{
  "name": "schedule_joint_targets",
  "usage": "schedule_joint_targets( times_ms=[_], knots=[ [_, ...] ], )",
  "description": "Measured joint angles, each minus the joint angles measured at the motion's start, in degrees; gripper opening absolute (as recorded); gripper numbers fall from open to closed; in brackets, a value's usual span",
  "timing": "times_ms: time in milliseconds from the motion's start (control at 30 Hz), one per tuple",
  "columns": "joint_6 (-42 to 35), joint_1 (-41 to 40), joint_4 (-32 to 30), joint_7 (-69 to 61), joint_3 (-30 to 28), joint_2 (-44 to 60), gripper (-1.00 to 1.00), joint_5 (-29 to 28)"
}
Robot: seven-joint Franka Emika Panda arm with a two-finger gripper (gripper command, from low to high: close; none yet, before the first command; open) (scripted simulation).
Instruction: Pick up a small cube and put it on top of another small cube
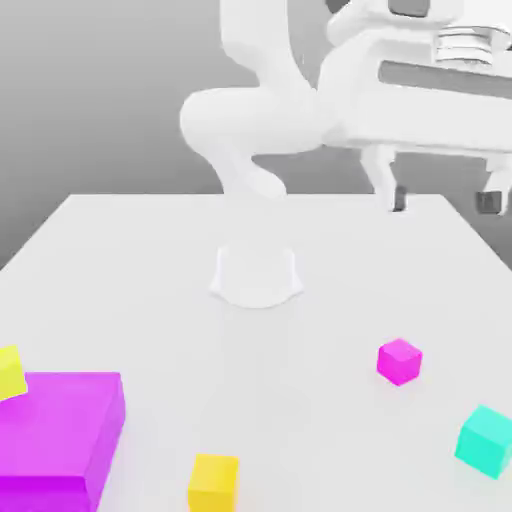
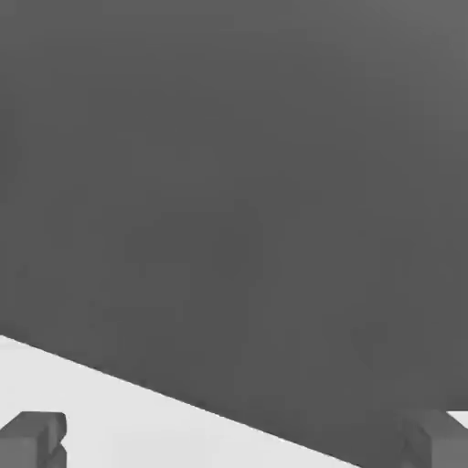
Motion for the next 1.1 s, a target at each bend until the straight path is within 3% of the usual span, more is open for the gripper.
schedule_joint_targets(
  times_ms=[400, 567, 600, 833, 967, 1100],
  knots=[
    [8.0, 8.3, -1.6, -1.0, 5.2, 24.7, 0.00, -4.5],
    [14.9, 12.4, 0.0, 2.4, 1.3, 35.1, 0.00, -9.7],
    [15.9, 13.0, 0.3, 3.0, 0.6, 36.4, -1.00, -10.4],
    [15.9, 12.9, 0.3, 3.0, 0.7, 36.3, -1.00, -10.5],
    [10.5, 10.1, -1.3, -0.4, 4.5, 29.2, -1.00, -5.8],
    [7.7, 4.1, -3.0, -0.1, 0.7, 24.5, -1.00, -1.8]
  ],
)
